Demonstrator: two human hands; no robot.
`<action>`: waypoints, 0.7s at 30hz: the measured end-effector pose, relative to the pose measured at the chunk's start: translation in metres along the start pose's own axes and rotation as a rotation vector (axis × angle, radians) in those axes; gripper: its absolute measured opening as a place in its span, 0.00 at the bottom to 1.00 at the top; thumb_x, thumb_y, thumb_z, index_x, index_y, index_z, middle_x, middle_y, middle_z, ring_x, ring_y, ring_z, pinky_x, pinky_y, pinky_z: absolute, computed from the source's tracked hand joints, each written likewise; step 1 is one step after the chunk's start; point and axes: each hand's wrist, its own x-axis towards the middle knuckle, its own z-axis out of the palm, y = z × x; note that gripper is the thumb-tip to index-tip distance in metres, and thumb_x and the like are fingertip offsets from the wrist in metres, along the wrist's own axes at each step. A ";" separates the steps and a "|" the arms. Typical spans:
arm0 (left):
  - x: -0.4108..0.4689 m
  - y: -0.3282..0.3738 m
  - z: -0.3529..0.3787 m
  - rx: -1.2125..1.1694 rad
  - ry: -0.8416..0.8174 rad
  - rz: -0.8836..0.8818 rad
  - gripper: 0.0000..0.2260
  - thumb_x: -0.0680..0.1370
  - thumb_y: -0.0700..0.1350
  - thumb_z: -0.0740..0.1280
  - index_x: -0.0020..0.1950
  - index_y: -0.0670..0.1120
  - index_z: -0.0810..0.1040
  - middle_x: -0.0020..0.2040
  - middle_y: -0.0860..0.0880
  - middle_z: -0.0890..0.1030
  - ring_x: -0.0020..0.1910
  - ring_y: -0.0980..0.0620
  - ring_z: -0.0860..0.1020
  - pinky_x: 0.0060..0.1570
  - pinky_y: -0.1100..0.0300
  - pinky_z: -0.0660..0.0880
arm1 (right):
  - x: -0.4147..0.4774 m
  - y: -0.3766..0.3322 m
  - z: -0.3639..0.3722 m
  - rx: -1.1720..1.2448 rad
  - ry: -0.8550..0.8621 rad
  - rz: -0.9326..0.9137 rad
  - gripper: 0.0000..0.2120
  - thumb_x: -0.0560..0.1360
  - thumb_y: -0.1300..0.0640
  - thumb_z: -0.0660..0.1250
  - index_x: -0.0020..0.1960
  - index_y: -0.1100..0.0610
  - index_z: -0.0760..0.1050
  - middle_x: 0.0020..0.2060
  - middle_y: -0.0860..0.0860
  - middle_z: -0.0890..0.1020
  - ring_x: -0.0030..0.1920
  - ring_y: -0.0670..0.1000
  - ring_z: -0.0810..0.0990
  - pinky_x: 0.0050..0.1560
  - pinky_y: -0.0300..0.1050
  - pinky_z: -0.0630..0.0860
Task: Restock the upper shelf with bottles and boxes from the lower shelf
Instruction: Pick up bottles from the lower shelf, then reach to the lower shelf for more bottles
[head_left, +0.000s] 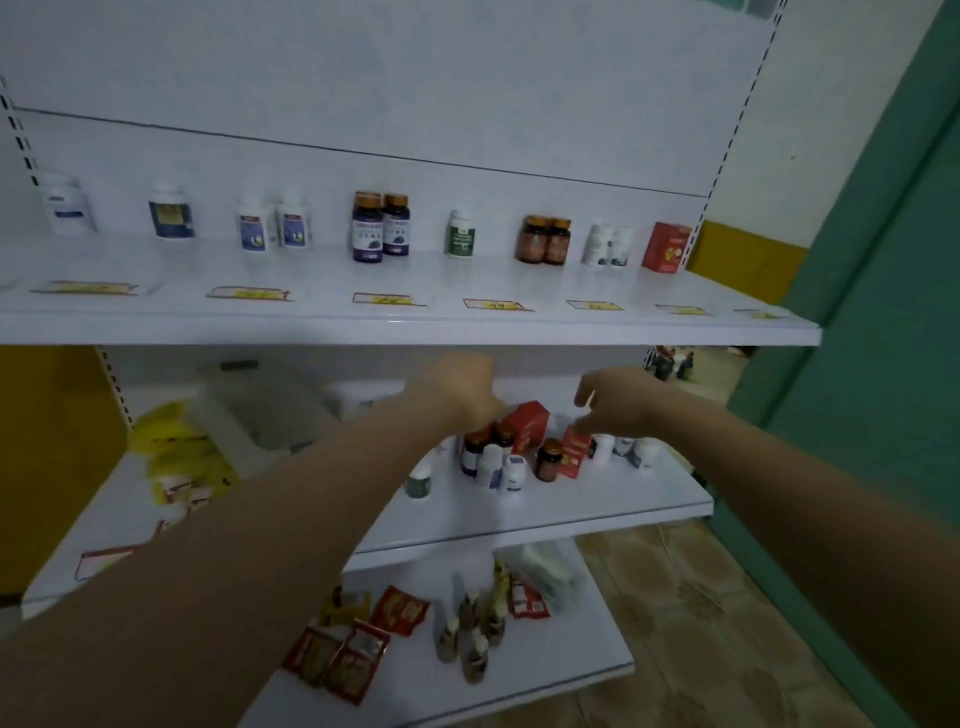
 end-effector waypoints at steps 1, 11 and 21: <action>-0.002 -0.002 0.012 0.002 -0.021 -0.031 0.17 0.78 0.52 0.63 0.61 0.42 0.73 0.59 0.44 0.76 0.54 0.46 0.74 0.50 0.56 0.70 | 0.001 0.007 0.009 0.002 -0.012 -0.004 0.19 0.74 0.52 0.68 0.62 0.61 0.75 0.58 0.56 0.79 0.57 0.55 0.78 0.54 0.44 0.74; 0.007 -0.095 0.113 -0.071 -0.234 -0.334 0.17 0.80 0.49 0.61 0.64 0.41 0.72 0.63 0.44 0.75 0.60 0.47 0.74 0.53 0.61 0.70 | 0.074 0.006 0.123 0.136 -0.171 -0.103 0.23 0.74 0.52 0.69 0.66 0.58 0.71 0.60 0.55 0.76 0.58 0.55 0.76 0.52 0.41 0.73; 0.063 -0.182 0.189 -0.174 -0.281 -0.541 0.19 0.80 0.49 0.61 0.67 0.40 0.67 0.66 0.41 0.72 0.59 0.47 0.73 0.52 0.61 0.68 | 0.173 -0.031 0.220 0.231 -0.261 -0.161 0.32 0.75 0.53 0.68 0.73 0.59 0.59 0.69 0.57 0.69 0.68 0.55 0.70 0.67 0.44 0.68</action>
